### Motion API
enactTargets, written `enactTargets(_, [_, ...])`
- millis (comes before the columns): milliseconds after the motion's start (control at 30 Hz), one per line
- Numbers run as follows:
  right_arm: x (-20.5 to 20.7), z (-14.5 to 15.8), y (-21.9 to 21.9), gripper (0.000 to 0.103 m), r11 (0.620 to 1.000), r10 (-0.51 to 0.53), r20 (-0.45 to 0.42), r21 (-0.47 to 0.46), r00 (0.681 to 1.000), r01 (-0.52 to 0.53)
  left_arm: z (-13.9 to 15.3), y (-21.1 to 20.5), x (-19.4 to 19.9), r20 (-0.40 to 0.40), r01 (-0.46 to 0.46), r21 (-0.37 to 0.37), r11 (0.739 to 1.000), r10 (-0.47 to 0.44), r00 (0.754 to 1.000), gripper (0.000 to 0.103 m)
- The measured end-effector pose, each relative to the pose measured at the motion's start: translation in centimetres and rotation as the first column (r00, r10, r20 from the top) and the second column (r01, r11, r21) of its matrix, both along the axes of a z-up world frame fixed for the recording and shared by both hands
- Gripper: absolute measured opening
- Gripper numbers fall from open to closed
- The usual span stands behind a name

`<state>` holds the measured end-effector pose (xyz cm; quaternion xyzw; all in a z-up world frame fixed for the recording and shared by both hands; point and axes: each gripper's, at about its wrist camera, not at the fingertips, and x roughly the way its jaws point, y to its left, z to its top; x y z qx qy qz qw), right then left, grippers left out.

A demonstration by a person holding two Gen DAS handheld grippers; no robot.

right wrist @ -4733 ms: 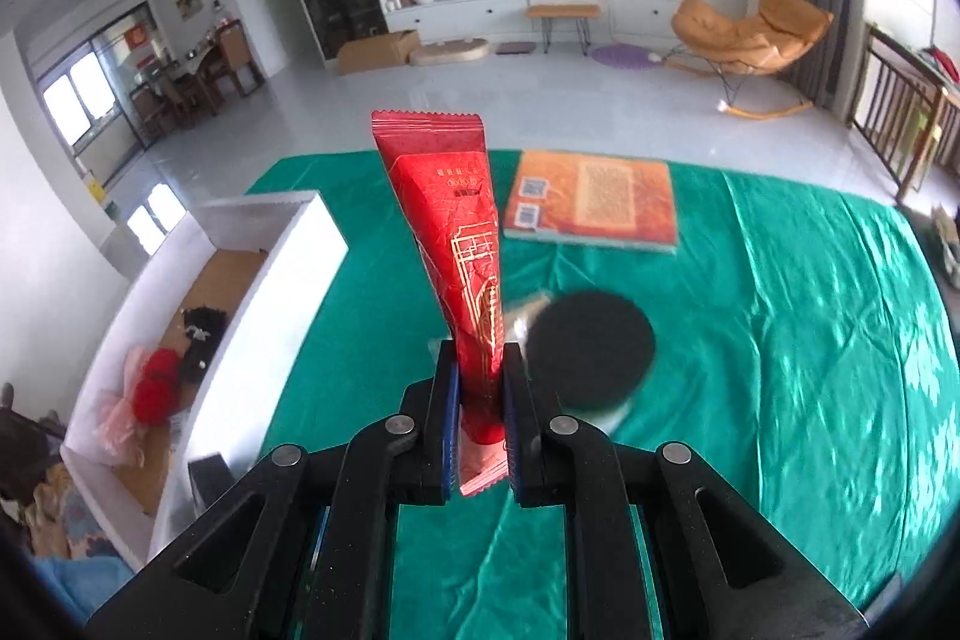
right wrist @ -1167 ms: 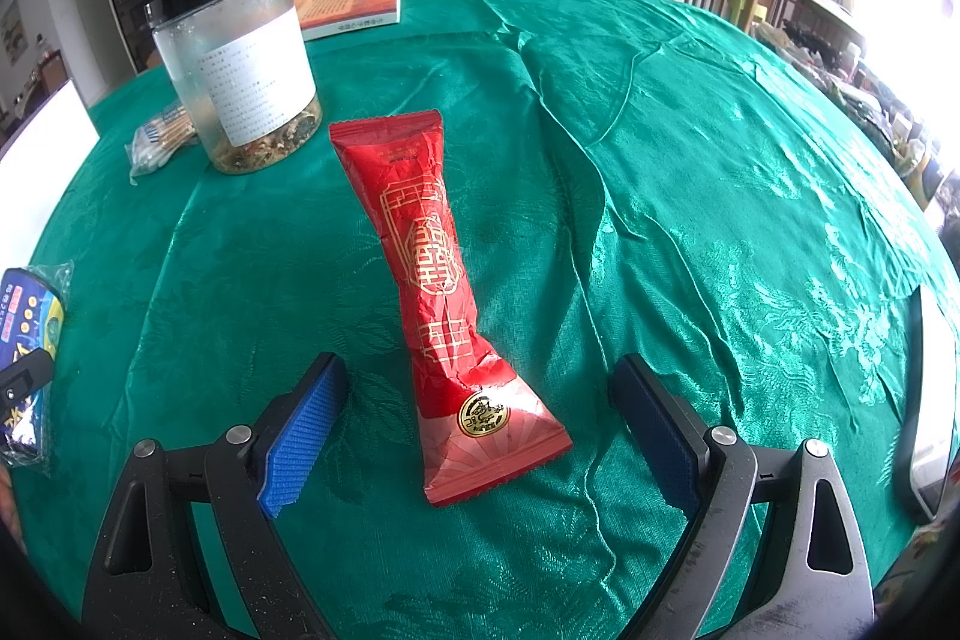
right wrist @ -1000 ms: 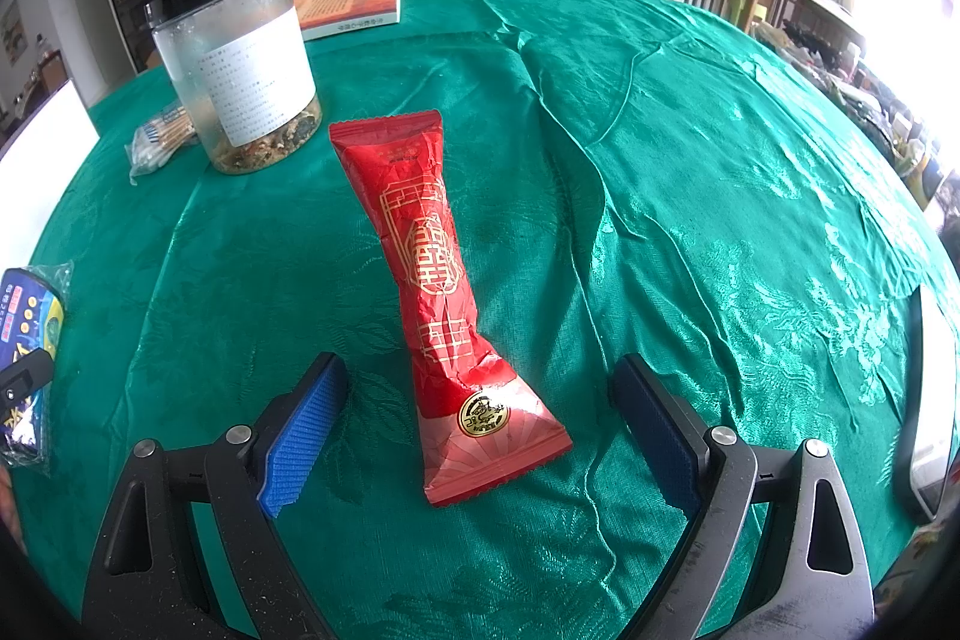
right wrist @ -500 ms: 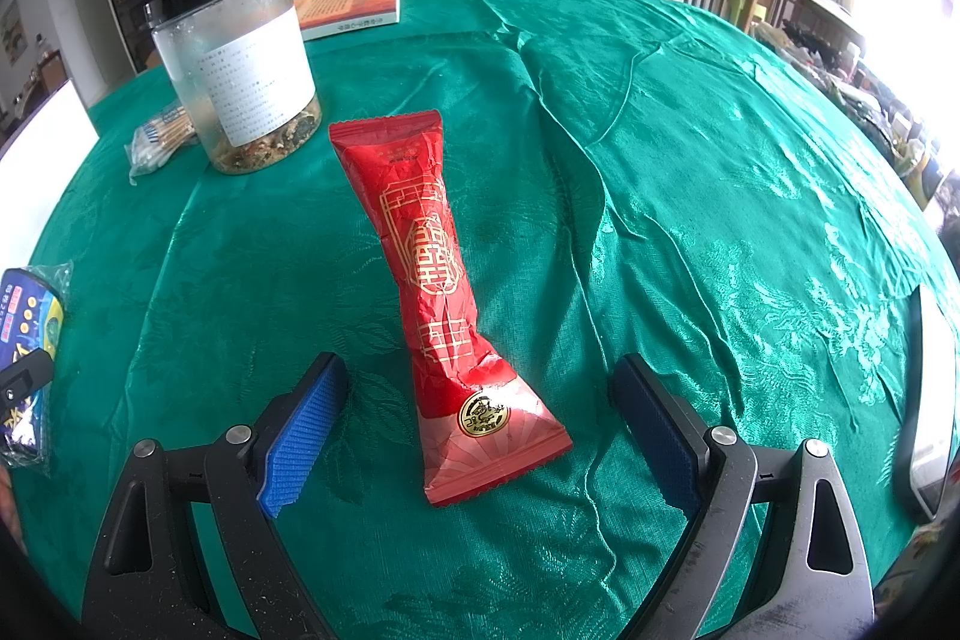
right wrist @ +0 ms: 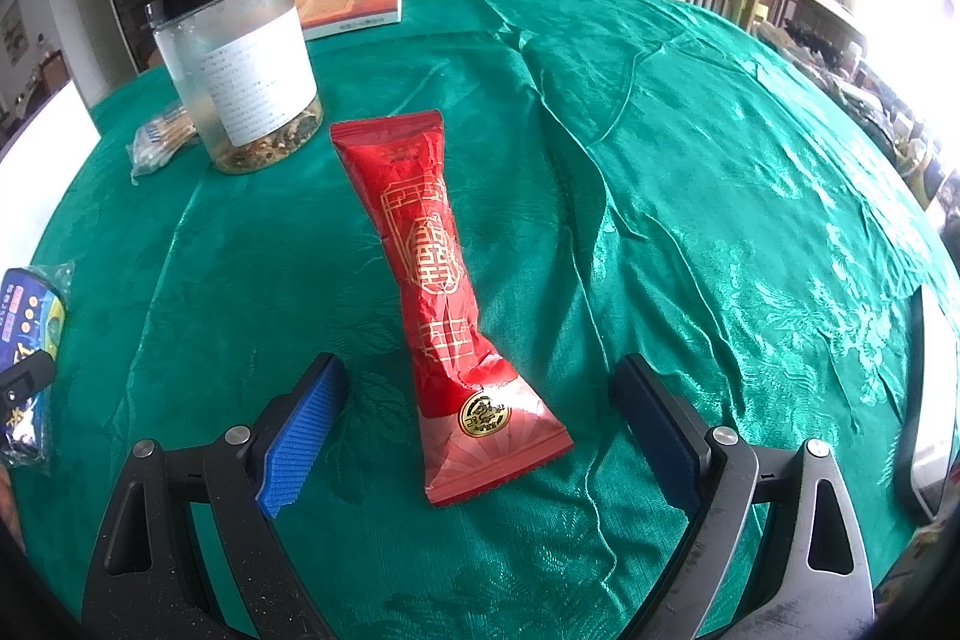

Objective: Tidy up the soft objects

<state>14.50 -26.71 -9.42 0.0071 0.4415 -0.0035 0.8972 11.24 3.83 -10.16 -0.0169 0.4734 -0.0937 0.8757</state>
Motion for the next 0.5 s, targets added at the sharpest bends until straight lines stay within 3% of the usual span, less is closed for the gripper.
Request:
enactTargets(67, [-0.1, 0.1, -0.1, 0.093, 1.0, 0.008, -0.014, 0.007, 1.0, -0.008, 0.1, 0.3, -0.5, -0.015, 0.007, 0.039, 0.999, -0.006, 1.0, 0.103])
enactTargets(167, [0.5, 0.4, -0.1, 0.093, 1.0, 0.014, -0.082, 0.005, 0.997, -0.014, -0.3, 1.6, -1.4, -0.032, -0.003, 0.023, 1.0, 0.004, 0.999, 0.103])
enactTargets(333, [2.3, 1.6, 1.0, 0.092, 0.995, 0.048, -0.131, -0.085, 0.99, -0.059, 0.2, 1.8, -1.9, -0.059, -0.015, 0.015, 1.0, 0.016, 0.998, 0.102])
enactTargets(367, [2.5, 1.6, 1.1, 0.091, 0.994, 0.068, -0.133, -0.079, 0.989, -0.079, 0.5, 1.5, -2.0, -0.049, 0.0, 0.02, 1.0, 0.001, 0.999, 0.092])
enactTargets(400, [2.6, 1.7, 1.0, 0.087, 0.994, 0.093, -0.123, -0.051, 0.988, -0.1, 0.7, 1.2, -2.2, -0.037, 0.015, 0.023, 1.0, -0.014, 0.999, 0.057])
enactTargets(433, [2.7, 1.7, 0.8, 0.076, 0.994, 0.097, -0.121, -0.03, 0.988, -0.101, 0.9, 0.8, -2.3, -0.036, 0.034, 0.012, 0.999, -0.033, 0.999, 0.053])
enactTargets(467, [2.9, 1.4, 0.5, 0.008, 0.996, 0.086, -0.15, -0.021, 0.985, -0.09, 1.1, 0.6, -2.3, -0.034, 0.035, 0.012, 0.999, -0.035, 0.999, 0.052])
enactTargets(500, [2.8, 1.6, 0.2, 0.013, 0.997, 0.075, -0.147, 0.001, 0.986, -0.076, 1.3, 0.6, -2.3, -0.029, 0.043, -0.021, 0.999, -0.043, 0.999, 0.051])
